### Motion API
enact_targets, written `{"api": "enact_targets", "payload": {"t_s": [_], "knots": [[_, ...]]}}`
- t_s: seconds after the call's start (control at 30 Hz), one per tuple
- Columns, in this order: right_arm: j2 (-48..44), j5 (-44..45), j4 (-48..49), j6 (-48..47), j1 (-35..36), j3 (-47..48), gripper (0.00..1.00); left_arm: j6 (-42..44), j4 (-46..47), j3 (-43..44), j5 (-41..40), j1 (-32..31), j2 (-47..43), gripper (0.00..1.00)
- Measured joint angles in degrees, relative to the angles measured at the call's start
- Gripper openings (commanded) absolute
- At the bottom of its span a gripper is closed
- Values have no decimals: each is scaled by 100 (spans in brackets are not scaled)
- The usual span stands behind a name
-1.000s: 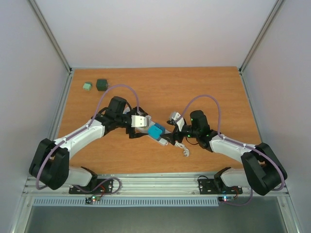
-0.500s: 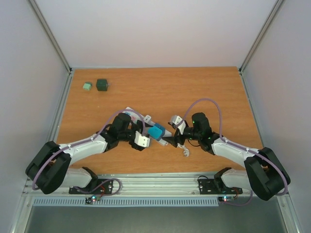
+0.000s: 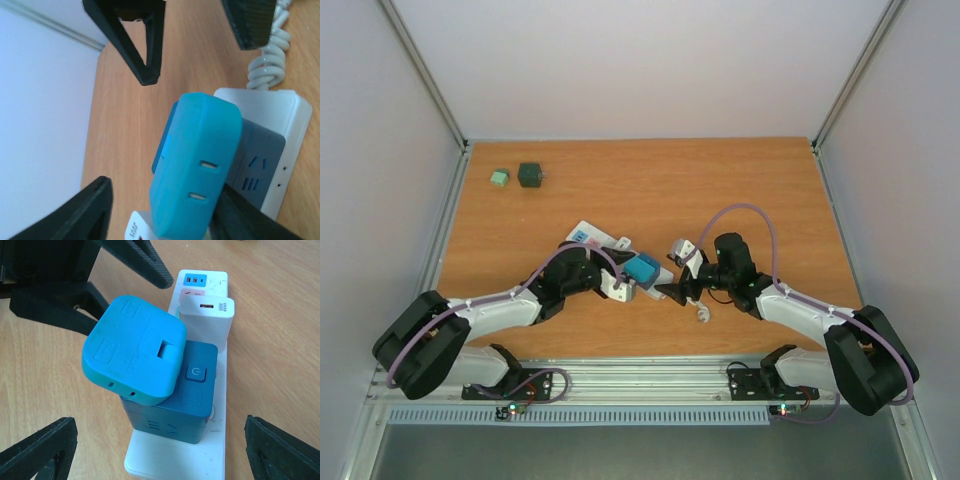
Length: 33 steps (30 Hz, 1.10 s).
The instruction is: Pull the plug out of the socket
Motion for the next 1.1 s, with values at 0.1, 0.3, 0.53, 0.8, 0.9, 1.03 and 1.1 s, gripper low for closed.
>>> {"api": "enact_targets", "payload": {"t_s": [0.1,0.3,0.53,0.8,0.9,1.03,1.1], "knots": [[13,0,7,0,0,0,92,-72,-170,122,9,-4,0,42],[190,26,2,2,17,2,92,-107,-1121,739,315,-9,2,39],[229,22,4,28,74,46,93,-90,-2658,1718,684,-11,205,33],[457,50,48,212,286,199,93,24,-3799,2524,824,-9,612,28],[533,70,55,378,323,284,94,50,-4065,2752,881,4,748,26],[586,52,208,713,337,389,94,55,-4315,3014,968,13,927,24],[647,44,308,859,345,444,94,28,-4409,3099,997,13,973,21]]}}
